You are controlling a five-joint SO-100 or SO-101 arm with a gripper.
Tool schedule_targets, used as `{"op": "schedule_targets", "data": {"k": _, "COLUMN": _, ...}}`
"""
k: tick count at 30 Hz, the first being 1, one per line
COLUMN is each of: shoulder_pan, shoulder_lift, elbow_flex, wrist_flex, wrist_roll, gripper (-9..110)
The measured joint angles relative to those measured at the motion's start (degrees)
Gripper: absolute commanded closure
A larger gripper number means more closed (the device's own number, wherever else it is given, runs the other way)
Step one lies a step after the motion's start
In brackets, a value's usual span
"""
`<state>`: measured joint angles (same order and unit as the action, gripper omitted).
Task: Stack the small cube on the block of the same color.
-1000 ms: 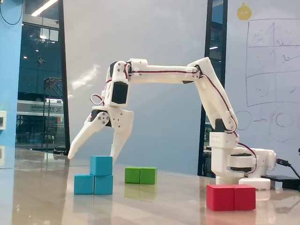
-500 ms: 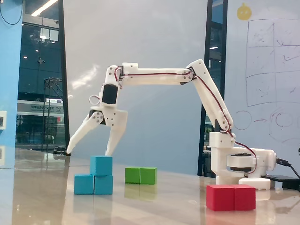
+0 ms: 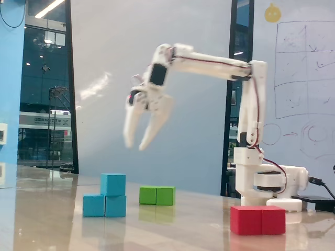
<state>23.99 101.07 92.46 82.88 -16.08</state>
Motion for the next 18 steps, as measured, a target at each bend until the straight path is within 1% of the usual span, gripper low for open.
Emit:
{"op": "schedule_targets", "data": {"k": 5, "shoulder_pan": -7.21, "shoulder_lift": 13.97, "elbow_flex": 10.9, "wrist_flex": 0.62, "wrist_roll": 0.0, "gripper": 100}}
{"op": "schedule_targets", "data": {"k": 10, "shoulder_pan": -15.56, "shoulder_lift": 24.35, "elbow_flex": 19.51, "wrist_flex": -0.62, "wrist_roll": 0.0, "gripper": 101}}
{"op": "schedule_targets", "data": {"k": 18, "shoulder_pan": -21.36, "shoulder_lift": 38.85, "elbow_flex": 36.12, "wrist_flex": -11.51, "wrist_roll": 0.0, "gripper": 101}}
